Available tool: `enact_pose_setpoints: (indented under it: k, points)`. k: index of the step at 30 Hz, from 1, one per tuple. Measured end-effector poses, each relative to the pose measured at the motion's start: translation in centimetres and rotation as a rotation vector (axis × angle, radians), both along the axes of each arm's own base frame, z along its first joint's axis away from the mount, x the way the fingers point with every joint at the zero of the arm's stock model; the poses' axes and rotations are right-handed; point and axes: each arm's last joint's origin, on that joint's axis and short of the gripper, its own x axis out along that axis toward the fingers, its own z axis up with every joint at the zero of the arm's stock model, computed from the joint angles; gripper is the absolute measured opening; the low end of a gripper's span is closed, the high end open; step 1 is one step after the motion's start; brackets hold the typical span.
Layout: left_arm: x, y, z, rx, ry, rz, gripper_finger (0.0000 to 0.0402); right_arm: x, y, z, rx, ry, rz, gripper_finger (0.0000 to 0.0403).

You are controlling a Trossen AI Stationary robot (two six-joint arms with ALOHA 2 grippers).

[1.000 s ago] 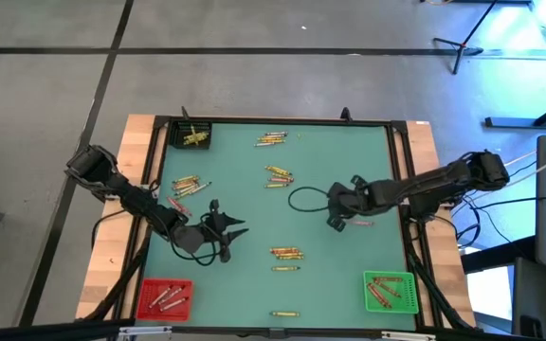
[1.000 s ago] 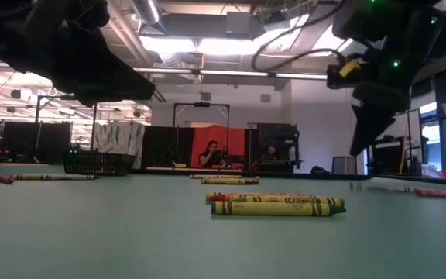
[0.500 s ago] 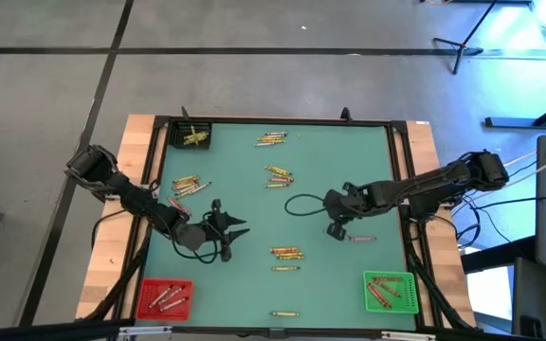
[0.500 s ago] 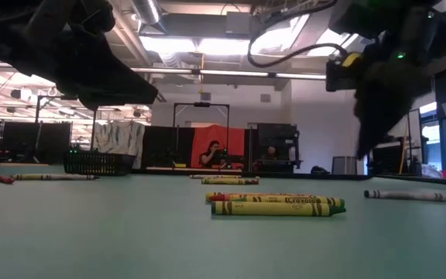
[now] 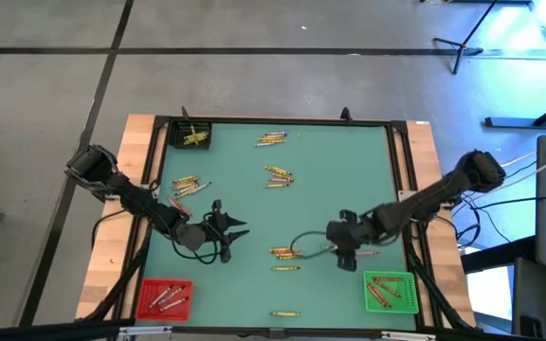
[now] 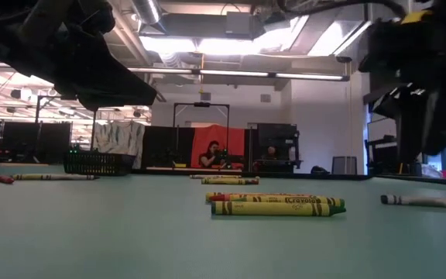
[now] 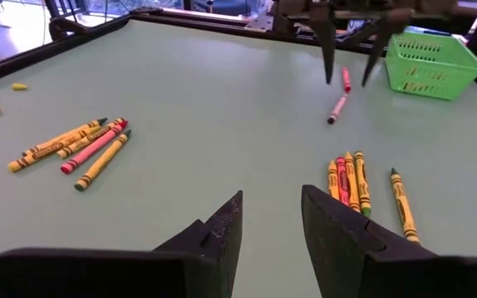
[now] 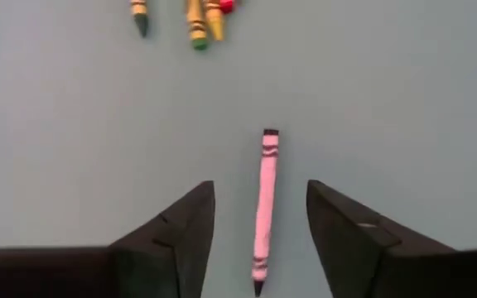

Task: Sort crayons
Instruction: Put the black crayon into the red bin

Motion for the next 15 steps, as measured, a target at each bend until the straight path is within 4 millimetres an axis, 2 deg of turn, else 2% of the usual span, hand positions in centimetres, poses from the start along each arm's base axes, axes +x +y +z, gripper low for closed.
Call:
enact_pose_setpoints:
  k: [5,15]
  points:
    - [0.0,0.0,0.0,0.000,0.000,0.000,0.0110,0.3,1.8,-1.7,-0.033,-0.001,0.039,0.0186]
    - [0.0,0.0,0.0,-0.001,-0.001,0.000,0.0110,0.9,2.6,-4.4,-0.069,0.059,0.050,0.0119]
